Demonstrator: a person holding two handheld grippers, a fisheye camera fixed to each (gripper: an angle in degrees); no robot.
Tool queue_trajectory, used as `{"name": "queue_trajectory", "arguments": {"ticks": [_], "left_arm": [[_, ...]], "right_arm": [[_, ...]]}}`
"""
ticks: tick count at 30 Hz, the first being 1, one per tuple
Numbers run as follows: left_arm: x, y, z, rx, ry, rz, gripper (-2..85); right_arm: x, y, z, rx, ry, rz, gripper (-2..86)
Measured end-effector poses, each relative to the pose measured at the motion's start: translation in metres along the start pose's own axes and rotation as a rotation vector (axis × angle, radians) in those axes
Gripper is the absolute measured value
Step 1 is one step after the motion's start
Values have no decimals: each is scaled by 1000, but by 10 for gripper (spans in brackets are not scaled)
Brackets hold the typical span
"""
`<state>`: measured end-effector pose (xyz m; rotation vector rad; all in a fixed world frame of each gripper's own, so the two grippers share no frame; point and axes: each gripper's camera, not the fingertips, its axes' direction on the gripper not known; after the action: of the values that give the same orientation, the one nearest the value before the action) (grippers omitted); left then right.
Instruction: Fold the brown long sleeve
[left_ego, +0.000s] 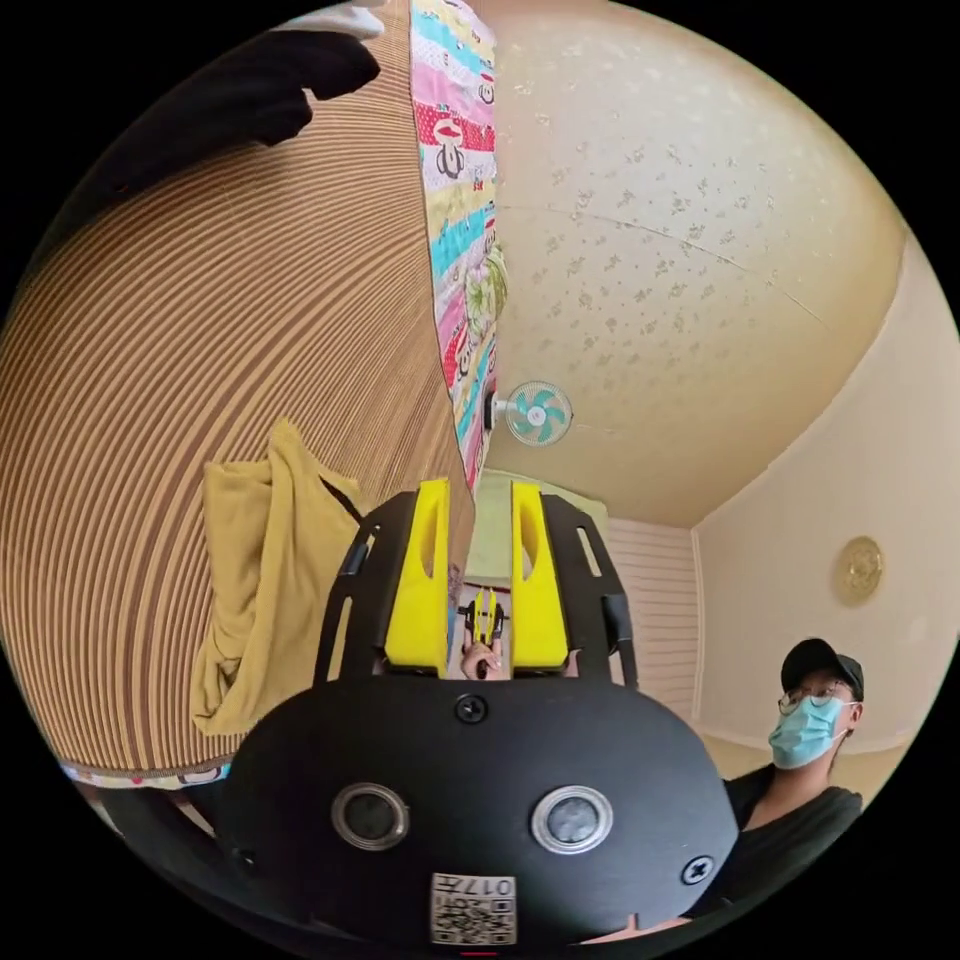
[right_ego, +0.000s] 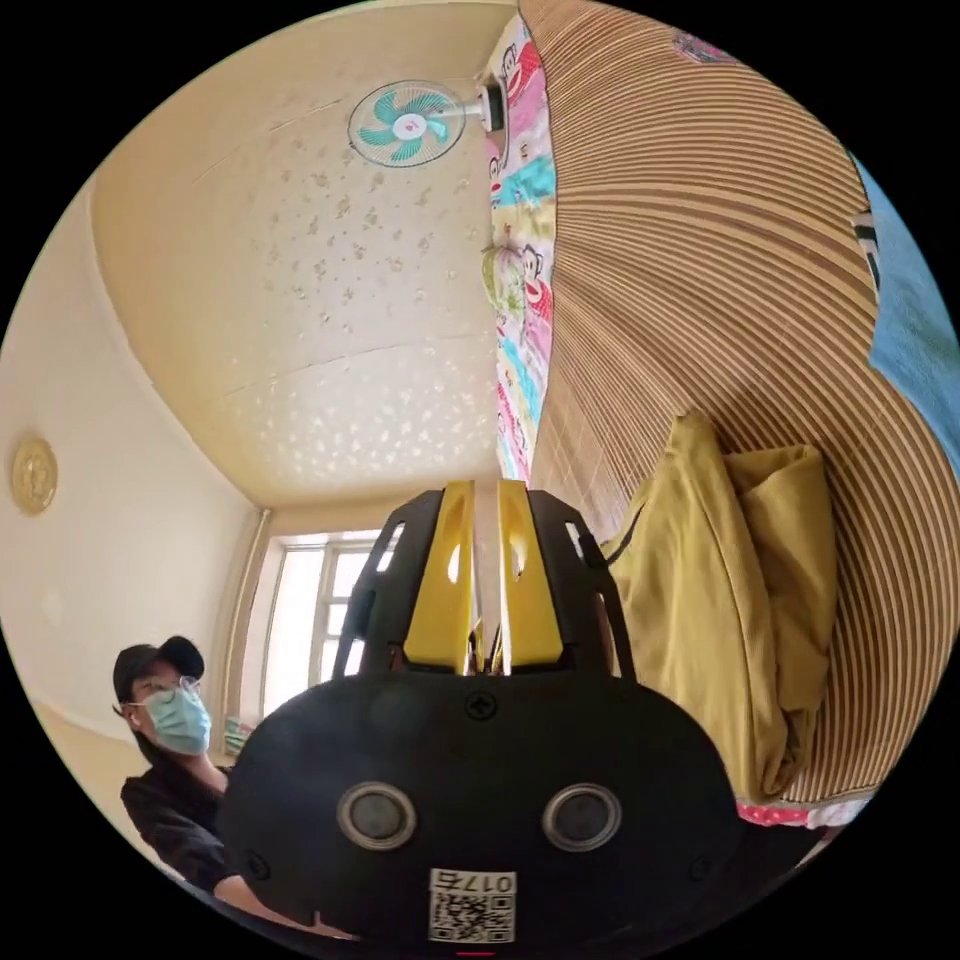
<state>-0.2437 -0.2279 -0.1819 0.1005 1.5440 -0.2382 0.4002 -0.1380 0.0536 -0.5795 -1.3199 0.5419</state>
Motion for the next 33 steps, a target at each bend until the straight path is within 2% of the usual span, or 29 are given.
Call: {"name": "queue_trajectory", "arguments": {"ticks": [1,6,9,11,14,17,19,20,22,27,28,30,31,33], "left_arm": [[-1,1,-1,8,-40,3,103],[-36,64,-9,-106,-538,-13,162],[-81,109,-6,-179,-611,-103,172],[-104,125,-1,-186,-587,-165,166],[-129,132,10,-118,-531,-244,124],[-136,122,16,-12,-515,-314,76],[-122,111,21,58,-412,-271,57],[-100,102,29,77,-353,-191,54],[-51,88,51,45,-349,-11,52],[92,120,184,-242,-492,555,51],[100,131,203,-289,-497,613,51],[108,182,278,-511,-502,777,52],[105,196,295,-569,-507,801,53],[78,251,350,-801,-543,868,74]], "right_arm": [[-6,1,10,-32,55,-22,31],[-41,72,127,-411,678,-408,17],[-33,126,186,-532,838,-624,10],[-17,144,215,-583,925,-691,8],[27,144,252,-597,1201,-693,5],[41,129,274,-643,1196,-774,3],[35,116,287,-641,1211,-799,4],[29,106,291,-642,1204,-785,4],[16,92,285,-620,1165,-749,4],[-19,76,175,-374,956,-551,6],[-18,77,160,-355,952,-521,6],[-5,87,100,-315,950,-398,7],[0,90,86,-312,952,-363,8],[23,105,33,-316,952,-217,10]]}}
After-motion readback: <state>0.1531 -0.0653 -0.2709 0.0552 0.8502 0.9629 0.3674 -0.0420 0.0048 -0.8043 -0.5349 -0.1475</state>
